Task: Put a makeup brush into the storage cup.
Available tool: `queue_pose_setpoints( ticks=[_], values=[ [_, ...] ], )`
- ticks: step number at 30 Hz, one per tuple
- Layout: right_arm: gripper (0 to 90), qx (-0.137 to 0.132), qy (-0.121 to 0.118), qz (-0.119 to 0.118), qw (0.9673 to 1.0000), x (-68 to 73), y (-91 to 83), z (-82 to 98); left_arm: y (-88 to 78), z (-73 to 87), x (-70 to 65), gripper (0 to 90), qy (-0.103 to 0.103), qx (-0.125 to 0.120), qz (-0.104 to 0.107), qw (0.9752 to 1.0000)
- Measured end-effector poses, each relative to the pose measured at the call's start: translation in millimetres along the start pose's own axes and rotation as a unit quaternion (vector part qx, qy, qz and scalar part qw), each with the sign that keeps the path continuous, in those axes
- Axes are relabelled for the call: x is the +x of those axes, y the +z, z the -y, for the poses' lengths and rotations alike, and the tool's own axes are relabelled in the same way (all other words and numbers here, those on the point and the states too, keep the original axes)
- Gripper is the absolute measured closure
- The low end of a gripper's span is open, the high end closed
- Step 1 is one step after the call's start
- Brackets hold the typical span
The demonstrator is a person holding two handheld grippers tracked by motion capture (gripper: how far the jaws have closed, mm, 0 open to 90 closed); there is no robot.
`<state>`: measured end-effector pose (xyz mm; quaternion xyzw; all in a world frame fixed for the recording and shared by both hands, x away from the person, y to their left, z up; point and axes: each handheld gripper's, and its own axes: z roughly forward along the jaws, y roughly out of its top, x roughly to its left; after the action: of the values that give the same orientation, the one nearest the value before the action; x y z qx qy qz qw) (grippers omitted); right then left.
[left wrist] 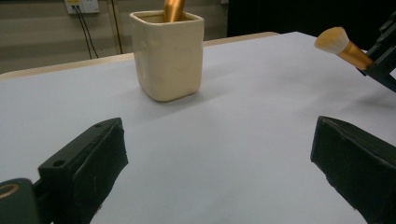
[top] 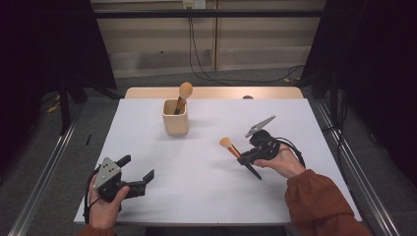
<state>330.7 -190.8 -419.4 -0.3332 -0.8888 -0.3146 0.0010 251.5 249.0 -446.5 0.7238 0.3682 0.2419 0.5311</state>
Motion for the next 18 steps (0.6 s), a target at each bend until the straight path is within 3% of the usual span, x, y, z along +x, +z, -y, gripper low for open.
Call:
queue_pose_setpoints(
  ticks=[13,18],
  values=[
    [75.6,-0.067,0.010,0.001,0.9977,0.2,-0.2,9.1,0.4,0.5,-0.2,3.4,-0.003,0.000,0.003,1.0000],
    [75.6,-0.108,0.005,0.003,0.9941,3.5,0.3,12.2,0.4,0.4,-0.1,3.4,-0.002,0.001,0.003,1.0000]
  ],
)
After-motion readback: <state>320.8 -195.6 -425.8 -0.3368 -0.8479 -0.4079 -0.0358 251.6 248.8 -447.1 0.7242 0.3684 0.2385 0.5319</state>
